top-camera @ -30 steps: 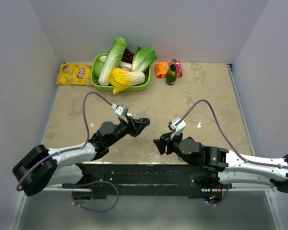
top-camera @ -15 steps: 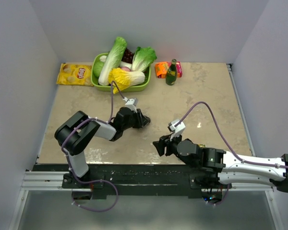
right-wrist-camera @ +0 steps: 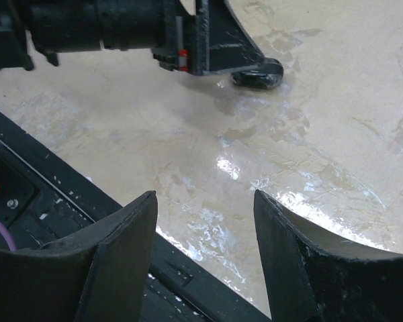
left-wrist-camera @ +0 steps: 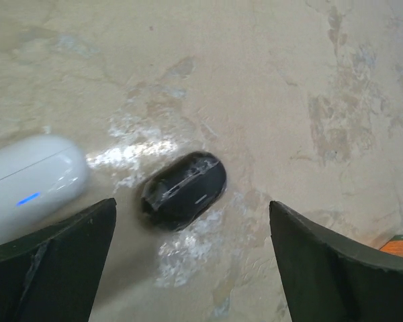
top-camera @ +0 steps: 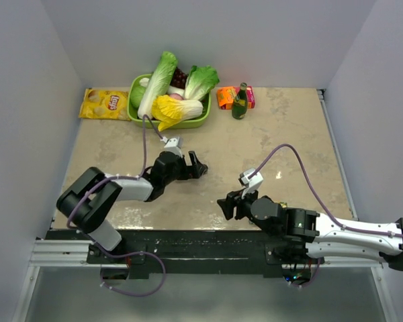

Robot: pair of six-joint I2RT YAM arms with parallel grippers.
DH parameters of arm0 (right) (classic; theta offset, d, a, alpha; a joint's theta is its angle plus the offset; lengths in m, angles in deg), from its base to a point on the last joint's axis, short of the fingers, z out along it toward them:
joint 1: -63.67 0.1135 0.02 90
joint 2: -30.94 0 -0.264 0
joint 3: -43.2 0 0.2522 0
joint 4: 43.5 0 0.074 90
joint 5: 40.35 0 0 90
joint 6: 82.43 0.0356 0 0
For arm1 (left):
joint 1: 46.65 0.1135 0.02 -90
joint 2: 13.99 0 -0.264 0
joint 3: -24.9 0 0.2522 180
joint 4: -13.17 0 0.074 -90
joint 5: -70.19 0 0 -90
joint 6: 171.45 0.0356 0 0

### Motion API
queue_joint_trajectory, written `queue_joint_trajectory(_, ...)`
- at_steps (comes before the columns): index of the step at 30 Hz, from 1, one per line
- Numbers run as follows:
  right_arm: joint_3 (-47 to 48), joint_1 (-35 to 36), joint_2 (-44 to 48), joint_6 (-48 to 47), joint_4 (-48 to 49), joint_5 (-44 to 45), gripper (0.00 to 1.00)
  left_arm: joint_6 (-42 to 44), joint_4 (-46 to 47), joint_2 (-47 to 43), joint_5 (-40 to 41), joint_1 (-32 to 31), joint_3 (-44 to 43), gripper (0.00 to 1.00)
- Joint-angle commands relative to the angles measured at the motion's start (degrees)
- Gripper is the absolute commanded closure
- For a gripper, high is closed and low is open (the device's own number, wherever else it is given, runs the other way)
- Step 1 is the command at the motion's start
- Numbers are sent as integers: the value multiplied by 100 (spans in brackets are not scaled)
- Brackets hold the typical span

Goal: Insert the wireless bluetooth earbuds into the charging case
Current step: Place the charging case at the center of the board, then reset both arms

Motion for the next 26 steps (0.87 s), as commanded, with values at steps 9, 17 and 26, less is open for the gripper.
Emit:
queue_joint_trajectory(9, 213, 8, -3, -228, 190, 936, 34, -2453, -4354, -3245, 3958, -86, -166, 0)
queue_joint_trajectory(17, 344, 8, -399, -194, 446, 1410, 30, -1912, -5474, -3379, 3804, -69, -298, 0)
queue_joint_trajectory(26, 511, 0, -416, 105, 306, 1569, 2, -1096, -4316, -4326, 2996, -69, 431, 0)
